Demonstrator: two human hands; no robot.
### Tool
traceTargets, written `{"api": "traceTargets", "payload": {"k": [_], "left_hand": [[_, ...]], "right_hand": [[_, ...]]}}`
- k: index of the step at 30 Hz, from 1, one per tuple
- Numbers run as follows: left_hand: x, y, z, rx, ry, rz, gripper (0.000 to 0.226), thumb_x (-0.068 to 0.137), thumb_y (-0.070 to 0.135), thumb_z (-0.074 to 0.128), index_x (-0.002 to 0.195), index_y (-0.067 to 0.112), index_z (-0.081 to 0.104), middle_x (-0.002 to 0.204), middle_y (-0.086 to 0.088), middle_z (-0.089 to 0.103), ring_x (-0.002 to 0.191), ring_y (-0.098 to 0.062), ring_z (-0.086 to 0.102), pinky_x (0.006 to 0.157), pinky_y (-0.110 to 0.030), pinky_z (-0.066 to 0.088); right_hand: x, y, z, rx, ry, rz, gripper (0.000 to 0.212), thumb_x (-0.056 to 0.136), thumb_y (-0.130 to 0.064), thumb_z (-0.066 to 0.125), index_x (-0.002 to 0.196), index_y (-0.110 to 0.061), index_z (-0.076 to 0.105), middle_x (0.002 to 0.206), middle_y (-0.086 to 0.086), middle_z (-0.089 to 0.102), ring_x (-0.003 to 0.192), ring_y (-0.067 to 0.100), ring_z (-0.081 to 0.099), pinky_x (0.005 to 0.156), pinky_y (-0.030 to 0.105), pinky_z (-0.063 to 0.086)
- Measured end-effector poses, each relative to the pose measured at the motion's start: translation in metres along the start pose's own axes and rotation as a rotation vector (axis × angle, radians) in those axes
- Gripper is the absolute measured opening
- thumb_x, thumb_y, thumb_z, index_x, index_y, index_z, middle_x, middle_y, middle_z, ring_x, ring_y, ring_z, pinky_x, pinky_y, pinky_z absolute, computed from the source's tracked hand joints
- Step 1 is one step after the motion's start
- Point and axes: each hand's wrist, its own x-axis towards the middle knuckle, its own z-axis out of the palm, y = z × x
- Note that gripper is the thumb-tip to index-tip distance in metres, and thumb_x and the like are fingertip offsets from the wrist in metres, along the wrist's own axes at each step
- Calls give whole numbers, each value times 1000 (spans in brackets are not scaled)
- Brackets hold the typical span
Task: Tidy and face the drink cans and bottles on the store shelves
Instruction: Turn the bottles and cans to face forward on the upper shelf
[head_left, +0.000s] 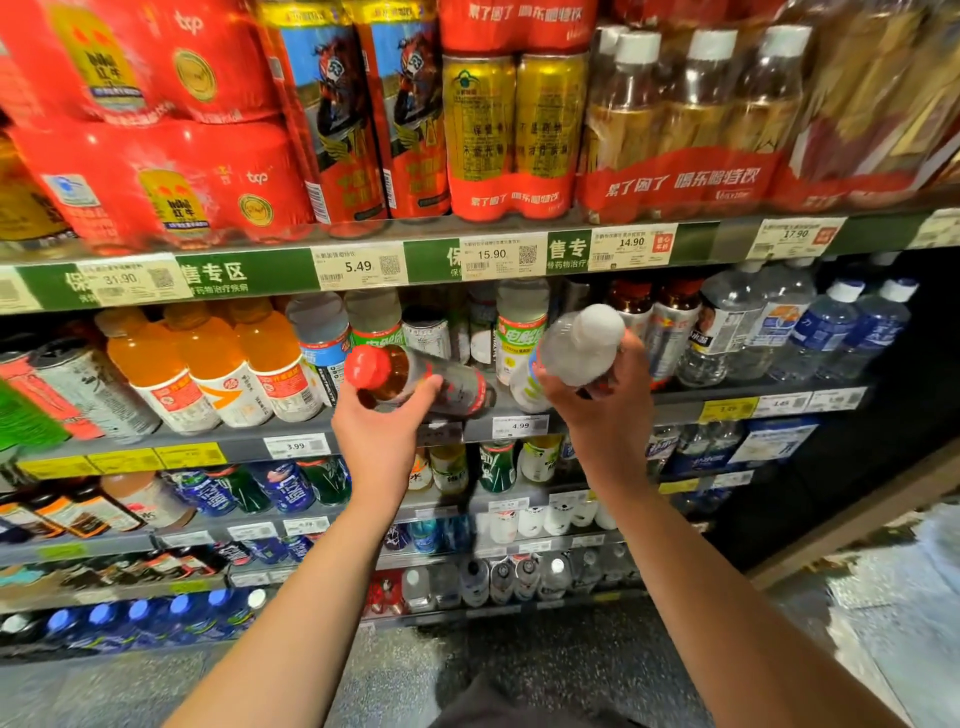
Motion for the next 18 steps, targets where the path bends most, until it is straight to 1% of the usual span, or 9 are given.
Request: {"api": "traceTargets", "payload": {"k": [2, 5, 7, 9, 10, 12, 13, 16, 18], "left_hand": [[-1, 6, -10, -55, 37, -1, 49, 70, 25, 91, 111, 19, 65, 101, 5, 71, 94, -4, 67, 92, -18, 49], [0, 11, -22, -93, 80, 16, 47, 71, 20, 90, 109, 22, 62, 100, 6, 70, 88, 7, 64, 86, -9, 47], [1, 12, -30, -108, 98, 20, 47, 71, 19, 90, 109, 22, 63, 100, 5, 70, 89, 6, 64, 86, -8, 47], [2, 12, -36, -105, 104, 16, 50, 70, 20, 91, 112, 17, 65, 101, 5, 70, 89, 5, 65, 85, -8, 47], [2, 11, -39, -91, 104, 13, 52, 69, 22, 91, 114, 14, 66, 101, 4, 71, 91, 2, 65, 87, -10, 48], [2, 11, -44, -64, 104, 8, 55, 68, 25, 92, 116, 12, 66, 103, 2, 72, 93, -5, 66, 90, -14, 50], [2, 11, -46, -52, 105, 8, 57, 68, 26, 92, 117, 12, 67, 104, 1, 72, 94, -7, 67, 91, -14, 51], [2, 11, -49, -28, 91, 14, 56, 67, 25, 92, 116, 13, 66, 102, 3, 71, 90, -1, 64, 85, -6, 47], [2, 12, -49, -12, 75, 22, 52, 67, 24, 92, 112, 18, 66, 98, 8, 70, 90, 2, 64, 85, -8, 46]], "right_hand": [[-1, -3, 11, 52, -53, 10, 66, 75, -16, 86, 128, -20, 46, 122, 2, 62, 110, 10, 65, 87, 28, 58], [-1, -3, 36, 48, -105, 7, 69, 74, -17, 87, 129, -16, 45, 122, 5, 62, 110, 14, 65, 88, 33, 58], [4, -1, 54, 39, -103, 11, 71, 71, -14, 88, 129, -12, 48, 117, 6, 65, 104, 8, 65, 87, 28, 57], [13, 1, 69, 5, -92, 33, 71, 68, -15, 90, 128, -10, 52, 113, 4, 68, 99, 1, 65, 84, 18, 54], [17, 4, 76, 3, -103, 30, 73, 67, -18, 90, 130, -12, 52, 115, 5, 68, 102, 5, 66, 87, 20, 54], [22, 14, 87, 1, -125, 35, 76, 67, -25, 89, 131, -19, 48, 118, 6, 67, 107, 17, 67, 91, 36, 56], [23, 19, 93, -7, -129, 45, 75, 68, -26, 89, 129, -19, 47, 116, 7, 67, 105, 19, 68, 90, 40, 57], [29, 23, 107, -127, -94, 37, 61, 67, -29, 89, 115, -18, 53, 96, 5, 70, 86, 22, 69, 75, 36, 56], [33, 20, 114, -239, -54, 50, 55, 66, -36, 88, 107, -15, 57, 86, 6, 69, 78, 26, 65, 68, 36, 53]]}}
